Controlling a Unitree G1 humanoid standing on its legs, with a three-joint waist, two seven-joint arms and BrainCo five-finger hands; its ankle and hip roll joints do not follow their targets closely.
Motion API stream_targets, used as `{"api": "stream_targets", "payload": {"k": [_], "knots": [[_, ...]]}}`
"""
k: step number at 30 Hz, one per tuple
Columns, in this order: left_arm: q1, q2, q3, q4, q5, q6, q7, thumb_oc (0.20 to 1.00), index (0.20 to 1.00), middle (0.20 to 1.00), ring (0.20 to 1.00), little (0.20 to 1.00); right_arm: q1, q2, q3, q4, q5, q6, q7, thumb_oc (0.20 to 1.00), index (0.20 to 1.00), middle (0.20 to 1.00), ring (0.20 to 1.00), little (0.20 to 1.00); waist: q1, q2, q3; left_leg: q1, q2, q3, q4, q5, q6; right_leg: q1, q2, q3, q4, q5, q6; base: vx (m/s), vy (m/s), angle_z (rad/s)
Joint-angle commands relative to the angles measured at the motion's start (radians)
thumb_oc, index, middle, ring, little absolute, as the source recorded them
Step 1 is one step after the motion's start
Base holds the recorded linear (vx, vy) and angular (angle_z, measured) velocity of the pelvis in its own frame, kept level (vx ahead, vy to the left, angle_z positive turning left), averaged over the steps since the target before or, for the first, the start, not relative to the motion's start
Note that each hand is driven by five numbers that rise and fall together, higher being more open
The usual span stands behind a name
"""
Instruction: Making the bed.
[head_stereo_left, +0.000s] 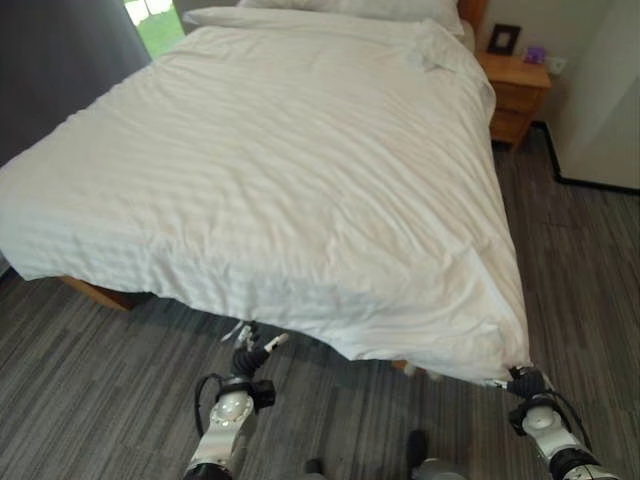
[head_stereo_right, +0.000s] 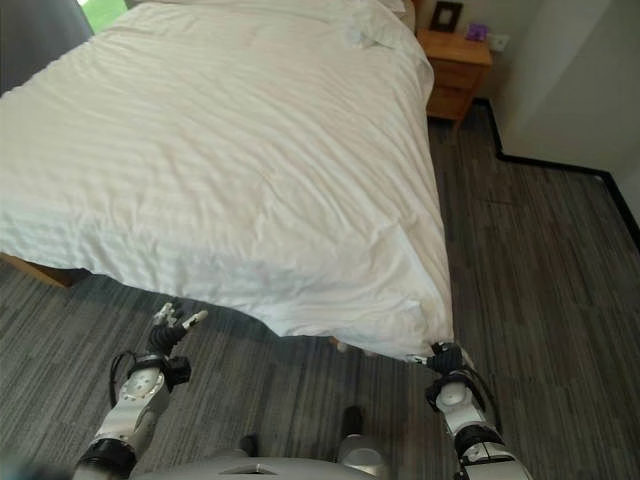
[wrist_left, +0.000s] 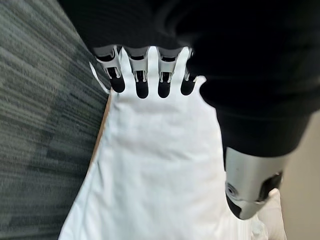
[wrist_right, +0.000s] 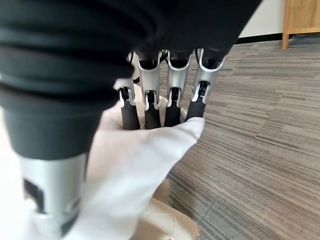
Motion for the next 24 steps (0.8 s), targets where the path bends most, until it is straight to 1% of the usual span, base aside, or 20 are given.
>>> {"api": "stream_targets", "payload": {"k": [1,2,4,5,6,7,8,9,11,12,13,15,16,17,18,19,20,21,23,24], "knots": [[-0.024,-0.003,0.019,0.002,-0.028,-0.026,-0.015,1.0,1.0,1.0,1.0,1.0,0.118,-0.075,0.018,0.059,0.045,0.133,0.004,1.0,1.0,1.0,1.0,1.0,-0.05,0.008,-0.008,-0.052,-0.008,-0.048,0.007,-0.016,0.025,-0.087,0.097,0.04,0.198,-0.156,-0.003,-0.06,0.024,-0.33],[-0.02,0.007,0.024,-0.002,-0.029,-0.028,-0.018,1.0,1.0,1.0,1.0,1.0,0.1,-0.098,0.008,0.052,0.043,0.143,0.001,1.0,1.0,1.0,1.0,1.0,-0.049,0.009,-0.007,-0.046,-0.001,-0.044,0.007,-0.023,0.024,-0.105,0.081,0.059,0.189,-0.159,-0.006,0.02,-0.027,-0.28],[-0.021,0.029,0.025,-0.014,-0.032,-0.025,-0.03,1.0,1.0,1.0,1.0,1.0,0.087,-0.114,0.004,0.056,0.053,0.148,0.008,1.0,1.0,1.0,1.0,1.0,-0.045,0.003,-0.009,-0.052,0.0,-0.043,0.009,-0.02,0.019,-0.08,0.052,0.045,0.098,-0.151,-0.022,0.07,-0.061,-0.14],[-0.021,0.029,0.025,-0.014,-0.032,-0.025,-0.03,1.0,1.0,1.0,1.0,1.0,0.087,-0.114,0.004,0.056,0.053,0.148,0.008,1.0,1.0,1.0,1.0,1.0,-0.046,0.004,-0.008,-0.051,0.001,-0.044,0.009,-0.02,0.019,-0.076,0.053,0.044,0.094,-0.149,-0.022,0.13,-0.115,-0.05],[-0.027,0.047,0.03,-0.022,-0.028,-0.021,-0.036,1.0,1.0,1.0,1.0,1.0,0.091,-0.121,-0.016,0.028,0.074,0.154,0.009,1.0,1.0,1.0,1.0,1.0,-0.049,-0.008,-0.011,-0.05,0.0,-0.053,0.01,-0.022,0.013,-0.081,0.028,0.06,-0.045,-0.113,-0.027,0.11,-0.086,-0.08],[-0.027,0.047,0.03,-0.022,-0.028,-0.021,-0.036,1.0,1.0,1.0,1.0,1.0,0.092,-0.121,-0.017,0.028,0.074,0.154,0.01,1.0,1.0,1.0,1.0,1.0,-0.049,-0.007,-0.01,-0.049,0.001,-0.053,0.01,-0.023,0.013,-0.076,0.029,0.059,-0.051,-0.11,-0.027,0.21,-0.18,-0.05],[-0.03,0.05,0.039,-0.032,-0.025,-0.021,-0.033,1.0,1.0,1.0,1.0,1.0,0.114,-0.116,-0.054,-0.033,0.102,0.162,-0.001,1.0,1.0,1.0,1.0,1.0,-0.056,-0.013,-0.008,-0.042,0.006,-0.062,0.012,-0.029,0.007,-0.094,0.026,0.093,-0.11,-0.088,-0.016,0.11,-0.093,0.07],[-0.029,0.051,0.038,-0.032,-0.025,-0.02,-0.033,1.0,1.0,1.0,1.0,1.0,0.116,-0.116,-0.056,-0.036,0.101,0.164,-0.001,1.0,1.0,1.0,1.0,1.0,-0.055,-0.012,-0.008,-0.041,0.007,-0.062,0.012,-0.03,0.007,-0.092,0.028,0.093,-0.112,-0.087,-0.016,0.16,-0.163,0.19],[-0.013,0.056,0.069,-0.06,-0.03,-0.02,-0.027,1.0,1.0,1.0,1.0,1.0,0.151,-0.114,-0.093,-0.177,0.101,0.166,-0.021,1.0,1.0,1.0,1.0,1.0,-0.051,-0.022,-0.008,-0.03,0.013,-0.059,0.016,-0.042,0.0,-0.084,0.016,0.079,-0.149,-0.066,-0.005,0.19,-0.207,0.24],[0.019,0.049,0.103,-0.092,-0.02,-0.009,-0.028,1.0,1.0,1.0,1.0,1.0,0.191,-0.105,-0.132,-0.386,0.08,0.163,-0.034,1.0,1.0,1.0,1.0,1.0,-0.049,-0.031,-0.023,-0.011,0.021,-0.049,0.012,-0.049,-0.006,-0.064,0.008,0.052,-0.17,-0.052,-0.004,0.21,-0.21,0.06],[0.019,0.049,0.103,-0.092,-0.02,-0.009,-0.028,1.0,1.0,1.0,1.0,1.0,0.192,-0.105,-0.132,-0.387,0.08,0.164,-0.034,1.0,1.0,1.0,1.0,1.0,-0.049,-0.031,-0.023,-0.01,0.021,-0.049,0.011,-0.049,-0.006,-0.063,0.008,0.051,-0.17,-0.052,-0.004,0.24,-0.232,-0.08],[0.04,0.026,0.142,-0.103,-0.005,-0.008,-0.021,1.0,1.0,1.0,1.0,1.0,0.21,-0.1,-0.154,-0.601,0.039,0.137,-0.038,1.0,1.0,1.0,1.0,1.0,-0.054,-0.021,-0.052,0.002,0.064,-0.028,0.007,-0.05,-0.029,-0.049,0.02,0.05,-0.176,-0.052,-0.011,0.22,-0.218,-0.04],[0.041,0.026,0.142,-0.103,-0.005,-0.008,-0.021,1.0,1.0,1.0,1.0,1.0,0.212,-0.1,-0.154,-0.604,0.039,0.139,-0.038,1.0,1.0,1.0,1.0,1.0,-0.054,-0.019,-0.054,0.002,0.067,-0.028,0.007,-0.051,-0.03,-0.049,0.023,0.05,-0.175,-0.052,-0.012,0.29,-0.315,0.12],[0.042,0.016,0.14,-0.102,-0.003,-0.016,-0.019,1.0,1.0,1.0,1.0,1.0,0.188,-0.098,-0.136,-0.658,0.064,0.094,-0.041,1.0,1.0,1.0,1.0,1.0,-0.056,-0.008,-0.062,0.004,0.099,-0.028,0.009,-0.047,-0.053,-0.037,0.039,0.048,-0.176,-0.068,-0.024,0.16,-0.189,0.07],[0.041,0.016,0.14,-0.101,-0.003,-0.016,-0.019,1.0,1.0,1.0,1.0,1.0,0.187,-0.098,-0.135,-0.657,0.064,0.093,-0.041,1.0,1.0,1.0,1.0,1.0,-0.057,-0.007,-0.062,0.004,0.101,-0.028,0.009,-0.048,-0.054,-0.036,0.042,0.047,-0.175,-0.069,-0.025,0.25,-0.353,-0.01],[0.041,0.02,0.133,-0.112,-0.011,-0.025,-0.02,1.0,1.0,1.0,1.0,1.0,0.131,-0.096,-0.098,-0.653,0.105,0.063,-0.045,0.57,0.57,0.57,0.57,0.57,-0.044,0.0,-0.054,-0.037,0.136,-0.036,0.095,-0.015,-0.075,-0.012,0.063,0.042,-0.179,-0.096,-0.048,0.12,-0.276,-0.04],[0.035,0.024,0.128,-0.122,-0.026,-0.033,-0.016,1.0,1.0,1.0,1.0,1.0,0.085,-0.098,-0.069,-0.657,0.131,0.041,-0.054,0.2,0.2,0.2,0.2,0.2,-0.032,0.005,-0.035,-0.083,0.154,-0.051,0.194,0.025,-0.092,0.01,0.078,0.037,-0.18,-0.109,-0.067,0.11,-0.277,0.01],[0.034,0.025,0.129,-0.122,-0.027,-0.033,-0.016,1.0,1.0,1.0,1.0,1.0,0.082,-0.098,-0.068,-0.655,0.132,0.04,-0.055,0.2,0.2,0.2,0.2,0.2,-0.035,0.003,-0.036,-0.09,0.152,-0.054,0.196,0.029,-0.092,0.006,0.076,0.036,-0.181,-0.105,-0.068,0.0,-0.199,-0.02],[0.01,0.029,0.106,-0.15,-0.05,-0.044,-0.014,1.0,1.0,1.0,1.0,1.0,0.011,-0.086,-0.019,-0.674,0.189,0.012,-0.054,0.2,0.2,0.2,0.2,0.2,-0.005,-0.013,0.014,-0.204,0.142,-0.1,0.372,0.116,-0.091,0.028,0.069,0.02,-0.185,-0.109,-0.094,-0.03,-0.205,-0.18],[-0.008,0.028,0.09,-0.152,-0.059,-0.05,-0.014,1.0,1.0,1.0,1.0,1.0,-0.028,-0.066,0.003,-0.683,0.241,-0.008,-0.045,0.2,0.2,0.2,0.2,0.2,0.004,-0.023,0.031,-0.234,0.136,-0.1,0.413,0.117,-0.081,0.039,0.063,0.014,-0.186,-0.115,-0.102,0.04,-0.196,-0.24]]}}
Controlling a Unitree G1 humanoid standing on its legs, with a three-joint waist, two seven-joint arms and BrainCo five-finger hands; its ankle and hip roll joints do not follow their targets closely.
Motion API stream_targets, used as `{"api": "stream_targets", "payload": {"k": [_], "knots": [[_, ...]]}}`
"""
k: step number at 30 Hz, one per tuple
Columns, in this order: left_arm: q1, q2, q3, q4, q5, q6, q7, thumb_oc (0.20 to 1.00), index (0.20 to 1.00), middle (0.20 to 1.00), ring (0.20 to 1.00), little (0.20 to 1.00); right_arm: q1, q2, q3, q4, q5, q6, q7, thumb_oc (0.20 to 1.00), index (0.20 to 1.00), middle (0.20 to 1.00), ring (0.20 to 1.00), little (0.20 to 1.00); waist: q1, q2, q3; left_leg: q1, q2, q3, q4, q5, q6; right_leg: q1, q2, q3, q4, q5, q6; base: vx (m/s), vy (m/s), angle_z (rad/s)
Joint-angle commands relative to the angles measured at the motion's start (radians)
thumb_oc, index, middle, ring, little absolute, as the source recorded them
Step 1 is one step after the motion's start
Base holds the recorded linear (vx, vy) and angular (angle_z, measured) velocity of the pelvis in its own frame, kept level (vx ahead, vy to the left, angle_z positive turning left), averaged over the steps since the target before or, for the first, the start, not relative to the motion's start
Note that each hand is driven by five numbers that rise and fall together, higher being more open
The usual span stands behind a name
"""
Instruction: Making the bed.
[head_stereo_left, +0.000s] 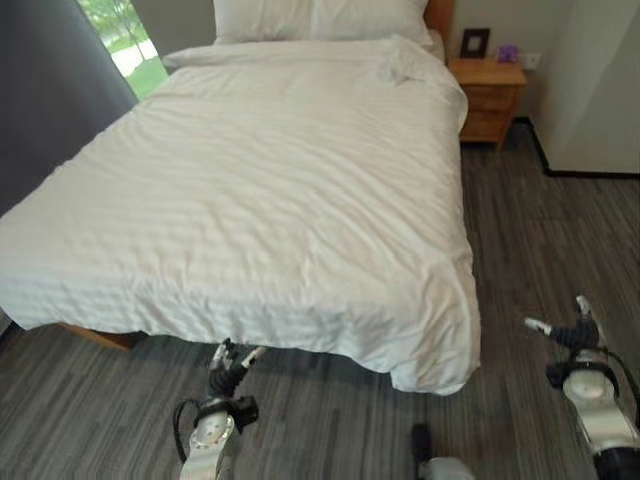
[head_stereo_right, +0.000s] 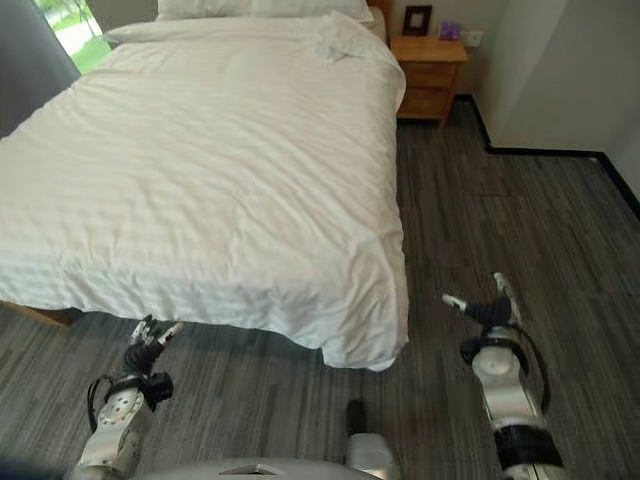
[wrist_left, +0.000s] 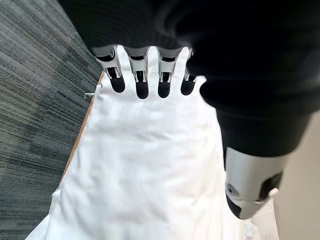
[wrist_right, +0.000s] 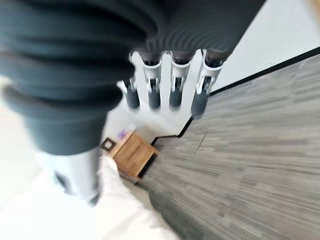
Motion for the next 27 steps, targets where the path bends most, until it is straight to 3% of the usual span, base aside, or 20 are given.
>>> {"api": "stream_targets", "payload": {"k": [1,2,3,4,5,6,7,8,9,11,18,22,23,25,27], "knots": [[-0.064,0.066,-0.052,-0.062,-0.063,-0.077,0.008,1.0,1.0,1.0,1.0,1.0,-0.11,0.026,0.081,-0.019,0.183,-0.119,-0.009,0.2,0.2,0.2,0.2,0.2,0.015,-0.034,0.051,-0.116,-0.016,-0.032,0.104,0.13,0.02,0.043,-0.094,-0.01,0.017,-0.139,0.014,0.18,-0.114,-0.2],[-0.093,0.057,-0.076,-0.047,-0.081,-0.081,0.011,1.0,1.0,1.0,1.0,1.0,-0.19,0.081,0.132,-0.003,0.29,-0.152,0.018,0.2,0.2,0.2,0.2,0.2,0.037,-0.029,0.063,-0.148,-0.076,-0.032,0.076,0.056,0.036,0.053,-0.098,-0.004,0.017,-0.149,0.019,0.23,-0.03,-0.11],[-0.101,0.046,-0.1,-0.035,-0.084,-0.08,0.013,1.0,1.0,1.0,1.0,1.0,-0.224,0.127,0.151,0.011,0.365,-0.175,0.035,0.2,0.2,0.2,0.2,0.2,0.05,-0.022,0.058,-0.146,-0.121,-0.044,0.014,0.016,0.048,0.054,-0.096,0.003,0.017,-0.155,0.022,0.19,0.023,-0.1],[-0.102,0.047,-0.1,-0.035,-0.085,-0.081,0.013,1.0,1.0,1.0,1.0,1.0,-0.226,0.127,0.151,0.012,0.366,-0.176,0.036,0.2,0.2,0.2,0.2,0.2,0.05,-0.024,0.057,-0.147,-0.123,-0.043,0.01,0.021,0.049,0.051,-0.099,0.003,0.017,-0.154,0.023,0.15,0.064,-0.09],[-0.098,0.037,-0.112,-0.022,-0.095,-0.078,0.006,1.0,1.0,1.0,1.0,1.0,-0.255,0.167,0.159,0.03,0.452,-0.203,0.068,0.2,0.2,0.2,0.2,0.2,0.065,-0.009,0.052,-0.142,-0.153,-0.068,-0.047,0.021,0.052,0.056,-0.088,0.01,0.017,-0.158,0.025,0.13,0.075,-0.14],[-0.094,0.033,-0.12,-0.007,-0.111,-0.079,0.0,1.0,1.0,1.0,1.0,1.0,-0.285,0.21,0.167,0.051,0.555,-0.239,0.102,0.2,0.2,0.2,0.2,0.2,0.081,0.007,0.048,-0.143,-0.175,-0.102,-0.127,0.045,0.055,0.059,-0.077,0.018,0.017,-0.163,0.026,0.26,0.132,-0.02],[-0.104,0.025,-0.141,0.029,-0.138,-0.086,-0.017,1.0,1.0,1.0,1.0,1.0,-0.333,0.287,0.175,0.115,0.719,-0.281,0.153,0.2,0.2,0.2,0.2,0.2,0.113,0.035,0.041,-0.174,-0.215,-0.178,-0.235,0.106,0.058,0.071,-0.055,0.033,0.017,-0.173,0.023,0.31,0.163,-0.04],[-0.111,0.03,-0.153,0.073,-0.157,-0.094,-0.037,1.0,1.0,1.0,1.0,1.0,-0.356,0.34,0.173,0.183,0.836,-0.295,0.19,0.2,0.2,0.2,0.2,0.2,0.127,0.057,0.03,-0.164,-0.211,-0.186,-0.293,0.123,0.057,0.097,-0.039,0.041,0.017,-0.198,0.019,0.25,0.124,-0.01],[-0.111,0.031,-0.153,0.074,-0.158,-0.095,-0.037,1.0,1.0,1.0,1.0,1.0,-0.357,0.34,0.173,0.186,0.838,-0.296,0.192,0.2,0.2,0.2,0.2,0.2,0.128,0.057,0.032,-0.159,-0.21,-0.185,-0.298,0.125,0.057,0.099,-0.038,0.042,0.017,-0.199,0.018,0.21,0.107,-0.23],[-0.108,0.048,-0.162,0.123,-0.182,-0.097,-0.067,1.0,1.0,1.0,1.0,1.0,-0.36,0.398,0.152,0.237,0.982,-0.301,0.244,0.2,0.2,0.2,0.2,0.2,0.138,0.063,0.003,-0.118,-0.214,-0.193,-0.306,0.137,0.063,0.133,-0.048,0.036,0.035,-0.219,0.017,0.25,0.113,-0.15],[-0.153,0.084,-0.202,0.21,-0.173,-0.104,-0.071,1.0,1.0,1.0,1.0,1.0,-0.431,0.475,0.153,0.307,1.132,-0.316,0.293,0.2,0.2,0.2,0.2,0.2,0.171,0.067,0.004,-0.109,-0.225,-0.197,-0.324,0.139,0.078,0.091,-0.082,0.031,0.113,-0.245,0.036,0.13,0.087,0.09],[-0.189,0.116,-0.215,0.248,-0.211,-0.124,-0.078,1.0,1.0,1.0,1.0,1.0,-0.547,0.44,0.102,0.341,1.182,-0.362,0.28,0.2,0.2,0.2,0.2,0.2,0.188,0.12,0.057,-0.196,-0.239,-0.197,-0.321,0.164,0.069,-0.016,-0.091,0.038,0.135,-0.228,0.042,-0.12,0.093,0.06],[-0.18,0.132,-0.212,0.254,-0.223,-0.136,-0.083,1.0,1.0,1.0,1.0,1.0,-0.603,0.381,0.067,0.379,1.189,-0.381,0.256,0.2,0.2,0.2,0.2,0.2,0.196,0.15,0.081,-0.242,-0.245,-0.195,-0.321,0.177,0.063,-0.073,-0.094,0.041,0.149,-0.219,0.043,-0.15,0.116,0.15],[-0.156,0.135,-0.213,0.249,-0.233,-0.145,-0.096,1.0,1.0,1.0,1.0,1.0,-0.634,0.324,0.024,0.42,1.195,-0.389,0.236,0.2,0.2,0.2,0.2,0.2,0.207,0.181,0.099,-0.28,-0.249,-0.189,-0.322,0.186,0.06,-0.118,-0.099,0.042,0.162,-0.214,0.045,-0.11,0.082,0.1],[-0.146,0.136,-0.218,0.245,-0.234,-0.149,-0.104,1.0,1.0,1.0,1.0,1.0,-0.646,0.291,0.004,0.452,1.204,-0.389,0.232,0.2,0.2,0.2,0.2,0.2,0.214,0.197,0.104,-0.302,-0.251,-0.186,-0.323,0.191,0.058,-0.143,-0.104,0.044,0.172,-0.213,0.047,-0.07,0.049,0.03]]}}
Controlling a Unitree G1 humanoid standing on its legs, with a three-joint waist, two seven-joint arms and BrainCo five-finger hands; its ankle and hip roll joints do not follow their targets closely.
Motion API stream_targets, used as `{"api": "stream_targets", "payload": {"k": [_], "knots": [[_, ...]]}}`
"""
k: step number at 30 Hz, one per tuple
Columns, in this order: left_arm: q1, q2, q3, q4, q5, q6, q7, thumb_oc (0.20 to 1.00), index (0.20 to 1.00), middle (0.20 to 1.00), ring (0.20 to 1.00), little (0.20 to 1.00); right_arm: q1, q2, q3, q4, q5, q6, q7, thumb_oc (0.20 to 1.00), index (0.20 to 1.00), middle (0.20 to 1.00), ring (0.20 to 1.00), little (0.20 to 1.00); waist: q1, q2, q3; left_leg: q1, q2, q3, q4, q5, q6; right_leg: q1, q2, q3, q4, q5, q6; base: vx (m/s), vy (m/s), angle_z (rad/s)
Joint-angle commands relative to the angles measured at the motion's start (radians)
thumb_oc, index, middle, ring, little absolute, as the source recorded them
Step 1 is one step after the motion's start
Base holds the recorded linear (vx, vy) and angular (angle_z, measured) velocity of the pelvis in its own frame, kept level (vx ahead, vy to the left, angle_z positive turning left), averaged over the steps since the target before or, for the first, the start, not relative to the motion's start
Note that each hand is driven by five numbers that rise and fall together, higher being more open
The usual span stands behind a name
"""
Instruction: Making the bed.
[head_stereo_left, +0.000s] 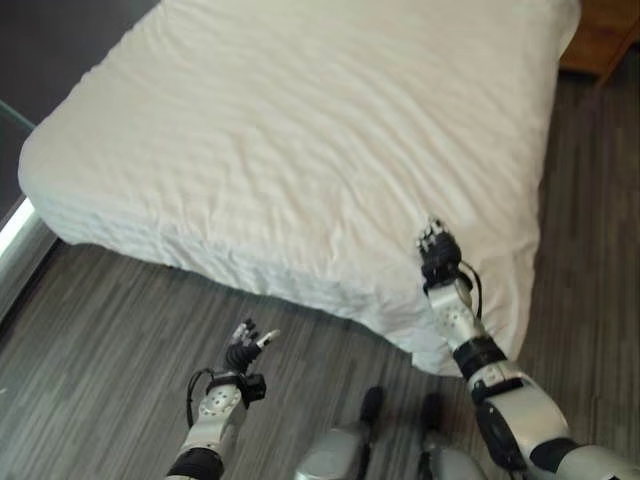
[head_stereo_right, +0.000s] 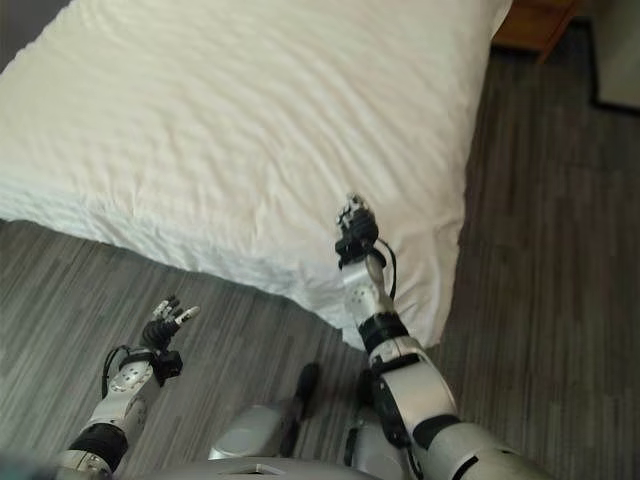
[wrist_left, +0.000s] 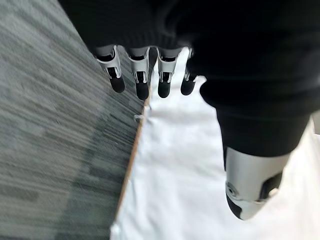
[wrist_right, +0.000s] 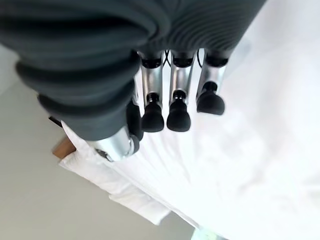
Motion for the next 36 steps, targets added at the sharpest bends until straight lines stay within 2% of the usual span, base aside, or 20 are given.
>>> {"api": "stream_targets", "payload": {"k": [1,2,3,4,6,8,9,10,12,15,16,18,21,22,25,29,31,32,35,36], "knots": [[0.044,0.054,-0.024,-0.033,-0.042,-0.063,-0.032,1.0,1.0,1.0,1.0,1.0,0.032,-0.062,-0.068,0.042,0.041,-0.052,-0.046,0.2,0.2,0.2,0.2,0.2,0.004,0.028,0.002,-0.077,0.048,0.017,-0.063,0.045,-0.092,-0.043,-0.044,0.042,0.172,-0.233,0.015,-0.09,0.058,0.0],[0.058,0.053,-0.021,-0.044,-0.046,-0.06,-0.042,1.0,1.0,1.0,1.0,1.0,0.042,-0.091,-0.095,0.066,0.042,-0.046,-0.054,0.2,0.2,0.2,0.2,0.2,0.003,0.044,0.013,-0.088,0.046,0.017,-0.064,0.047,-0.092,-0.059,-0.046,0.044,0.178,-0.235,0.018,-0.09,0.058,-0.05],[0.059,0.051,-0.023,-0.046,-0.046,-0.059,-0.042,1.0,1.0,1.0,1.0,1.0,0.04,-0.096,-0.096,0.071,0.044,-0.045,-0.051,0.2,0.2,0.2,0.2,0.2,0.006,0.045,0.009,-0.092,0.046,0.017,-0.064,0.047,-0.092,-0.066,-0.046,0.045,0.183,-0.236,0.018,-0.07,0.055,-0.08],[0.069,0.046,-0.023,-0.051,-0.041,-0.055,-0.051,1.0,1.0,1.0,1.0,1.0,0.048,-0.137,-0.131,0.089,0.05,-0.044,-0.068,0.2,0.2,0.2,0.2,0.2,-0.004,0.065,0.028,-0.103,0.046,0.018,-0.064,0.045,-0.091,-0.09,-0.05,0.055,0.189,-0.238,0.022,-0.07,0.047,-0.11],[0.065,0.038,-0.032,-0.052,-0.035,-0.052,-0.053,1.0,1.0,1.0,1.0,1.0,0.056,-0.159,-0.149,0.08,0.052,-0.048,-0.073,0.2,0.2,0.2,0.2,0.2,-0.007,0.074,0.037,-0.116,0.047,0.024,-0.064,0.045,-0.091,-0.112,-0.05,0.061,0.195,-0.238,0.025,-0.06,0.028,-0.09],[0.056,0.022,-0.041,-0.054,-0.031,-0.045,-0.062,1.0,1.0,1.0,1.0,1.0,0.091,-0.252,-0.249,0.056,0.088,-0.084,-0.096,0.2,0.2,0.2,0.2,0.2,-0.037,0.085,0.069,-0.132,0.046,0.043,-0.062,0.036,-0.092,-0.145,-0.056,0.077,0.2,-0.244,0.032,-0.04,-0.007,-0.07],[0.053,0.02,-0.043,-0.054,-0.032,-0.045,-0.062,1.0,1.0,1.0,1.0,1.0,0.09,-0.256,-0.25,0.057,0.089,-0.083,-0.095,0.2,0.2,0.2,0.2,0.2,-0.033,0.088,0.068,-0.138,0.049,0.044,-0.063,0.043,-0.092,-0.152,-0.053,0.079,0.199,-0.234,0.032,-0.01,-0.017,-0.1],[0.05,0.016,-0.044,-0.056,-0.033,-0.039,-0.067,1.0,1.0,1.0,1.0,1.0,0.104,-0.316,-0.304,0.05,0.115,-0.107,-0.116,0.2,0.2,0.2,0.2,0.2,-0.056,0.091,0.08,-0.142,0.046,0.057,-0.064,0.032,-0.094,-0.156,-0.06,0.084,0.192,-0.24,0.036,-0.03,-0.006,-0.12],[0.045,0.001,-0.05,-0.058,-0.034,-0.031,-0.072,1.0,1.0,1.0,1.0,1.0,0.119,-0.372,-0.345,0.044,0.136,-0.117,-0.125,0.2,0.2,0.2,0.2,0.2,-0.08,0.102,0.089,-0.154,0.048,0.071,-0.064,0.036,-0.095,-0.17,-0.056,0.1,0.175,-0.223,0.04,-0.04,-0.003,-0.03],[0.038,-0.022,-0.062,-0.042,-0.026,-0.018,-0.078,1.0,1.0,1.0,1.0,1.0,0.13,-0.442,-0.377,0.063,0.16,-0.111,-0.121,0.2,0.2,0.2,0.2,0.2,-0.113,0.112,0.094,-0.155,0.054,0.097,-0.064,0.028,-0.095,-0.18,-0.058,0.123,0.148,-0.21,0.044,-0.01,0.0,-0.26],[0.037,-0.025,-0.063,-0.041,-0.026,-0.018,-0.079,1.0,1.0,1.0,1.0,1.0,0.129,-0.448,-0.376,0.067,0.163,-0.109,-0.117,0.2,0.2,0.2,0.2,0.2,-0.111,0.113,0.094,-0.155,0.054,0.099,-0.064,0.027,-0.094,-0.18,-0.058,0.126,0.146,-0.209,0.045,0.01,0.004,-0.46],[0.027,-0.038,-0.074,-0.026,-0.024,-0.012,-0.086,1.0,1.0,1.0,1.0,1.0,0.128,-0.485,-0.387,0.082,0.182,-0.099,-0.103,0.2,0.2,0.2,0.2,0.2,-0.141,0.129,0.097,-0.154,0.057,0.122,-0.064,0.02,-0.091,-0.187,-0.062,0.153,0.123,-0.197,0.047,0.02,0.026,-0.43],[0.026,-0.049,-0.073,-0.02,-0.035,-0.013,-0.093,1.0,1.0,1.0,1.0,1.0,0.111,-0.523,-0.381,0.103,0.192,-0.088,-0.089,0.2,0.2,0.2,0.2,0.2,-0.154,0.144,0.1,-0.153,0.058,0.143,-0.064,0.014,-0.088,-0.196,-0.062,0.179,0.112,-0.19,0.048,0.02,0.013,-0.57],[0.03,-0.054,-0.071,-0.019,-0.04,-0.014,-0.099,1.0,1.0,1.0,1.0,1.0,0.104,-0.532,-0.371,0.124,0.191,-0.075,-0.081,0.2,0.2,0.2,0.2,0.2,-0.163,0.158,0.097,-0.154,0.059,0.154,-0.064,0.014,-0.085,-0.199,-0.062,0.193,0.101,-0.186,0.049,0.03,0.026,-0.89],[0.033,-0.062,-0.062,-0.013,-0.048,-0.011,-0.106,1.0,1.0,1.0,1.0,1.0,0.107,-0.534,-0.357,0.158,0.168,-0.05,-0.077,0.2,0.2,0.2,0.2,0.2,-0.173,0.177,0.086,-0.149,0.065,0.169,-0.064,0.011,-0.081,-0.194,-0.059,0.212,0.09,-0.185,0.049,0.03,0.017,-0.5],[0.028,-0.056,-0.04,-0.014,-0.059,-0.005,-0.113,1.0,1.0,1.0,1.0,1.0,0.12,-0.521,-0.332,0.103,0.144,-0.046,-0.059,0.2,0.2,0.2,0.2,0.2,-0.181,0.179,0.065,-0.126,0.072,0.177,-0.064,0.006,-0.079,-0.173,-0.055,0.216,0.087,-0.188,0.045,0.06,-0.004,-0.4],[0.012,-0.056,-0.031,-0.03,-0.075,-0.007,-0.118,1.0,1.0,1.0,1.0,1.0,0.118,-0.471,-0.257,-0.118,0.145,-0.083,0.0,0.2,0.2,0.2,0.2,0.2,-0.191,0.165,0.051,-0.095,0.075,0.176,-0.064,-0.003,-0.079,-0.139,-0.05,0.209,0.083,-0.195,0.039,0.05,-0.044,0.06],[0.001,-0.057,-0.037,-0.037,-0.074,-0.01,-0.116,1.0,1.0,1.0,1.0,1.0,0.088,-0.42,-0.145,-0.31,0.151,-0.105,0.063,0.2,0.2,0.2,0.2,0.2,-0.193,0.144,0.044,-0.081,0.079,0.177,-0.064,-0.001,-0.081,-0.119,-0.04,0.205,0.075,-0.19,0.034,-0.01,-0.062,0.12],[-0.007,-0.062,-0.042,-0.033,-0.061,-0.016,-0.11,1.0,1.0,1.0,1.0,1.0,0.086,-0.359,-0.075,-0.449,0.134,-0.116,0.082,0.2,0.2,0.2,0.2,0.2,-0.194,0.132,0.042,-0.081,0.086,0.179,-0.064,0.006,-0.085,-0.117,-0.031,0.203,0.068,-0.178,0.029,-0.03,-0.039,0.1],[-0.015,-0.067,-0.049,-0.027,-0.053,-0.019,-0.101,1.0,1.0,1.0,1.0,1.0,0.083,-0.293,-0.04,-0.526,0.141,-0.124,0.104,0.2,0.2,0.2,0.2,0.2,-0.193,0.124,0.043,-0.076,0.085,0.178,-0.064,0.002,-0.085,-0.111,-0.029,0.199,0.066,-0.181,0.026,-0.02,-0.016,0.12]]}}
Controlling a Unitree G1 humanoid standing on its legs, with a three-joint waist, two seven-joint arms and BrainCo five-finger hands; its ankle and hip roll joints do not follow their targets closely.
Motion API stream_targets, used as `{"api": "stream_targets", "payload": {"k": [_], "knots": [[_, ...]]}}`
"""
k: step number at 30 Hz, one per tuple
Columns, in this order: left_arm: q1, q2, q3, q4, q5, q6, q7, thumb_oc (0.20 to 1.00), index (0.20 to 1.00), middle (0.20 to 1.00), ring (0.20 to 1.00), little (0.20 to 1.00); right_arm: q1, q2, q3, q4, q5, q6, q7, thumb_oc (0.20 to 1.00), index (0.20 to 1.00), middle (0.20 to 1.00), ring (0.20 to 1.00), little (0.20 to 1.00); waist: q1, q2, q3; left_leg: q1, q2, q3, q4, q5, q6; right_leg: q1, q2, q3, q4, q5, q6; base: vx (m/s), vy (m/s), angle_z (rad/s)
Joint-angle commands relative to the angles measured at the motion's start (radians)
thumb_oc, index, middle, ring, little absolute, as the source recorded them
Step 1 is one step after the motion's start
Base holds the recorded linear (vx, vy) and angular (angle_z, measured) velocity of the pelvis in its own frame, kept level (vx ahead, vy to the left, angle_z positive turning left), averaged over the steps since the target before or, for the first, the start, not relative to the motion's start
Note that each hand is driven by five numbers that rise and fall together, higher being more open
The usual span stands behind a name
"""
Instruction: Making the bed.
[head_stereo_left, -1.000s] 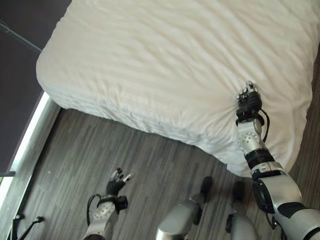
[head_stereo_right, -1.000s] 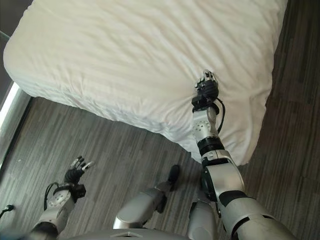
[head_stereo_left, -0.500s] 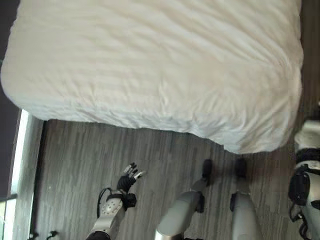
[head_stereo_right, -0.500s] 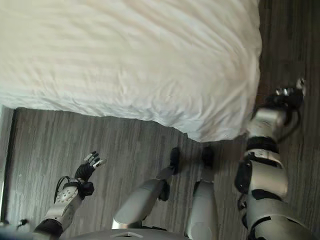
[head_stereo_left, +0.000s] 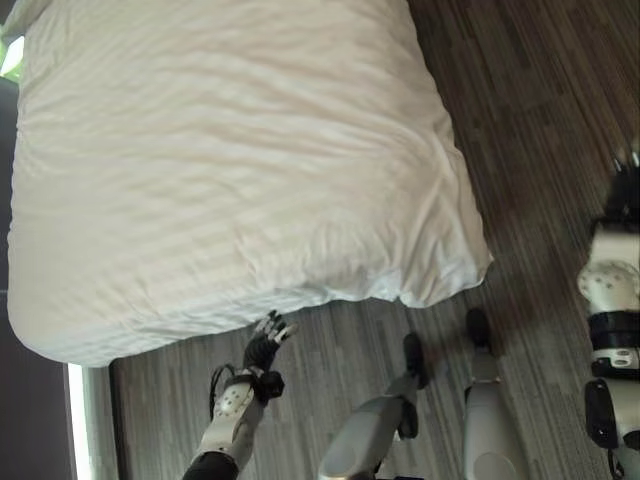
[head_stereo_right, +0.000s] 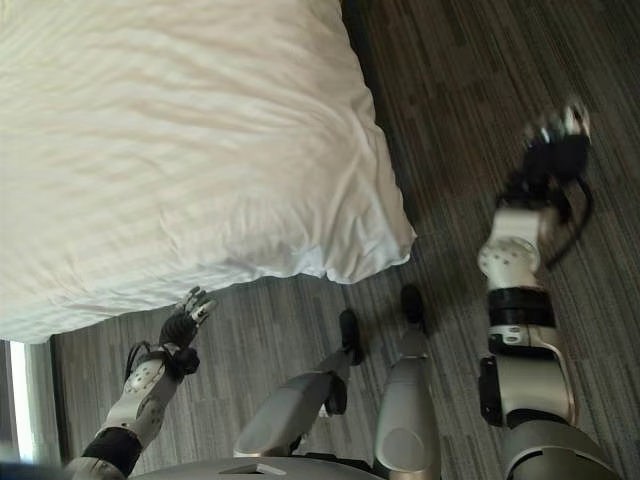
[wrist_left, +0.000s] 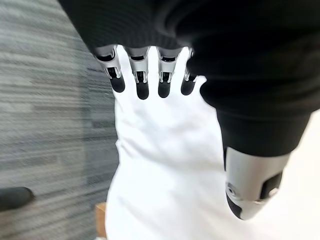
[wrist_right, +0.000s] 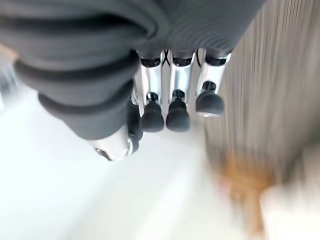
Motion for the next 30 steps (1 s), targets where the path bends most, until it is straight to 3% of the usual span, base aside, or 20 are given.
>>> {"api": "stream_targets", "payload": {"k": [1,5,6,7,9,13,19,23,26,27,30], "knots": [[-0.013,0.041,-0.044,0.095,-0.014,-0.033,0.017,1.0,1.0,1.0,1.0,1.0,0.011,0.059,-0.055,0.101,-0.03,-0.053,0.049,0.2,0.2,0.2,0.2,0.2,0.02,-0.022,-0.047,-0.069,0.037,-0.059,0.007,0.012,-0.067,0.041,-0.044,0.046,0.067,-0.257,0.015,-0.03,-0.021,0.12],[-0.025,0.035,-0.049,0.106,0.009,-0.035,0.043,1.0,1.0,1.0,1.0,1.0,0.021,0.231,0.021,-0.011,-0.001,-0.06,0.089,0.2,0.2,0.2,0.2,0.2,0.027,-0.032,-0.033,-0.08,0.039,-0.062,0.007,0.018,-0.067,0.028,-0.036,0.049,0.072,-0.249,0.008,-0.04,-0.016,0.03],[-0.027,0.026,-0.048,0.114,0.01,-0.033,0.056,1.0,1.0,1.0,1.0,1.0,0.07,0.357,0.063,-0.049,0.03,-0.063,0.117,0.2,0.2,0.2,0.2,0.2,0.032,-0.031,-0.015,-0.088,0.04,-0.06,0.007,0.023,-0.069,0.02,-0.034,0.048,0.076,-0.243,0.004,-0.05,-0.011,-0.03],[-0.026,0.026,-0.047,0.113,0.01,-0.033,0.056,1.0,1.0,1.0,1.0,1.0,0.073,0.359,0.065,-0.052,0.029,-0.063,0.116,0.2,0.2,0.2,0.2,0.2,0.031,-0.032,-0.016,-0.088,0.04,-0.06,0.007,0.023,-0.069,0.02,-0.034,0.049,0.076,-0.243,0.004,-0.05,-0.005,0.0],[-0.027,0.01,-0.044,0.129,0.017,-0.031,0.069,1.0,1.0,1.0,1.0,1.0,0.151,0.462,0.117,-0.052,0.06,-0.05,0.147,0.2,0.2,0.2,0.2,0.2,0.033,-0.026,0.006,-0.102,0.04,-0.057,0.007,0.028,-0.071,0.003,-0.035,0.048,0.084,-0.239,0.004,-0.04,0.009,0.04],[-0.029,0.013,-0.031,0.125,0.008,-0.038,0.064,1.0,1.0,1.0,1.0,1.0,0.181,0.526,0.171,-0.001,0.086,-0.014,0.191,0.2,0.2,0.2,0.2,0.2,0.048,-0.013,0.021,-0.133,0.038,-0.052,0.007,0.036,-0.07,-0.035,-0.039,0.047,0.092,-0.23,0.007,-0.02,0.028,-0.04],[-0.03,0.023,-0.043,0.117,0.014,-0.052,0.061,1.0,1.0,1.0,1.0,1.0,0.19,0.543,0.264,-0.005,0.088,0.01,0.229,0.2,0.2,0.2,0.2,0.2,0.065,-0.012,0.03,-0.167,0.034,-0.055,0.007,0.047,-0.07,-0.071,-0.044,0.048,0.106,-0.222,0.009,-0.01,0.001,0.0],[-0.034,0.036,-0.024,0.11,0.003,-0.055,0.057,1.0,1.0,1.0,1.0,1.0,0.191,0.517,0.258,0.033,0.077,0.03,0.241,0.2,0.2,0.2,0.2,0.2,0.065,-0.006,0.06,-0.209,0.028,-0.054,0.007,0.057,-0.07,-0.141,-0.038,0.052,0.149,-0.225,0.011,-0.05,0.022,-0.02],[-0.033,0.047,-0.012,0.098,-0.013,-0.06,0.048,1.0,1.0,1.0,1.0,1.0,0.182,0.485,0.216,0.162,0.059,0.042,0.225,0.2,0.2,0.2,0.2,0.2,0.07,0.002,0.076,-0.268,0.028,-0.047,0.007,0.065,-0.071,-0.226,-0.033,0.052,0.181,-0.225,0.016,-0.07,0.03,-0.02],[-0.041,0.058,-0.007,0.099,-0.022,-0.062,0.039,1.0,1.0,1.0,1.0,1.0,0.15,0.438,0.142,0.365,0.008,0.06,0.174,0.2,0.2,0.2,0.2,0.2,0.071,0.005,0.087,-0.321,0.029,-0.042,0.007,0.071,-0.077,-0.286,-0.034,0.045,0.194,-0.227,0.021,-0.08,0.001,-0.01],[-0.059,0.068,-0.015,0.11,-0.021,-0.063,0.031,1.0,1.0,1.0,1.0,1.0,0.098,0.376,0.073,0.55,-0.054,0.078,0.118,0.2,0.2,0.2,0.2,0.2,0.07,0.007,0.096,-0.364,0.029,-0.039,0.007,0.074,-0.08,-0.328,-0.035,0.045,0.2,-0.228,0.028,-0.04,-0.002,0.08]]}}
